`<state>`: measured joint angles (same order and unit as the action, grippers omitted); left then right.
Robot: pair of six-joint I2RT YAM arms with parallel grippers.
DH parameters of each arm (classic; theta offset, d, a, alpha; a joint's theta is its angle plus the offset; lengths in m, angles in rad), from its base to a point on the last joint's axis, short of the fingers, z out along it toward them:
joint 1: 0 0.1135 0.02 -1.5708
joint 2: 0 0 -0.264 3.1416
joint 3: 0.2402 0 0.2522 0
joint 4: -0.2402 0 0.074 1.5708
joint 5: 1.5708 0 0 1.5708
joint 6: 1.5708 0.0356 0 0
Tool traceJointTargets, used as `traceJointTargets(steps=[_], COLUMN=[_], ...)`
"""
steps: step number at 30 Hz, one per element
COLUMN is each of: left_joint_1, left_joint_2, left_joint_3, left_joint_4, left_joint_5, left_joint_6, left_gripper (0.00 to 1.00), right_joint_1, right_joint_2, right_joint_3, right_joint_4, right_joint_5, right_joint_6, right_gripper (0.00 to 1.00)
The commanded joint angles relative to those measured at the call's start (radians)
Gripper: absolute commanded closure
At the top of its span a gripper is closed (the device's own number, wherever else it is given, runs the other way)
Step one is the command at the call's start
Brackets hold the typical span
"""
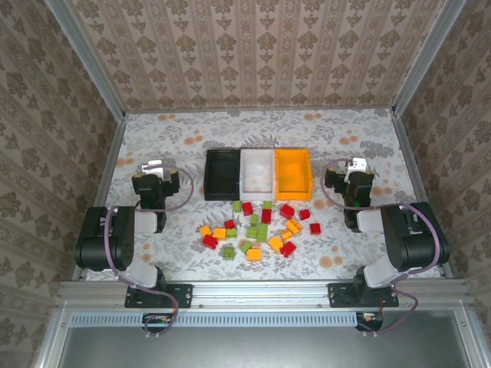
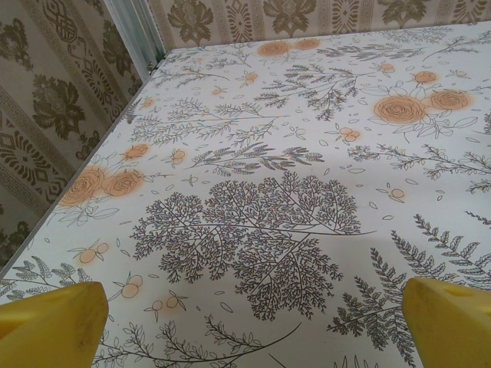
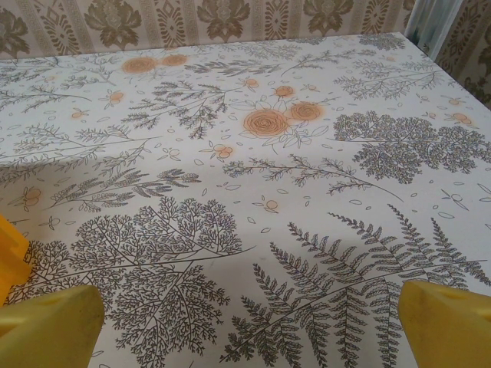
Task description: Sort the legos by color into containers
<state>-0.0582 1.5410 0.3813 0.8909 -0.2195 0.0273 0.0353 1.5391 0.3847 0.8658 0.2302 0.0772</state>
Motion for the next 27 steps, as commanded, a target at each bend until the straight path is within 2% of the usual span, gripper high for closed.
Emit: traceJointTargets(steps=[1, 21, 22, 24, 27], left_joint_1=[0.000, 0.010, 0.001, -0.015, -0.035], left_joint_2=[0.004, -0.001, -0.028, -0.087, -0.168], left_joint_3=[0.001, 0.001, 0.001, -0.019, -0.033], left_joint_4=[0.026, 0.027, 0.006, -0.009, -0.047], left_joint_5=[0.014, 0.028, -0.018, -0.029, -0.091], left_joint_6=[0.009, 0.006, 0.001, 0.014, 0.019], left_gripper=[0.00, 0.00, 0.00, 0.00, 0.00], right_joint_1=[0.002, -0.001, 0.001, 0.012, 0.018], right_joint_2=[-0.010, -0.019, -0.054, -0.091, -0.178], right_joint_3=[0.003, 0.001, 0.009, 0.009, 0.097], right_joint_4=[0.027, 0.028, -0.030, -0.053, -0.299], right_joint_5=[-0.012, -0.003, 0.016, 0.033, 0.085], right_joint_6=[-0.010, -0.004, 0.007, -0.010, 0.032], right_gripper=[0.00, 0.00, 0.00, 0.00, 0.00])
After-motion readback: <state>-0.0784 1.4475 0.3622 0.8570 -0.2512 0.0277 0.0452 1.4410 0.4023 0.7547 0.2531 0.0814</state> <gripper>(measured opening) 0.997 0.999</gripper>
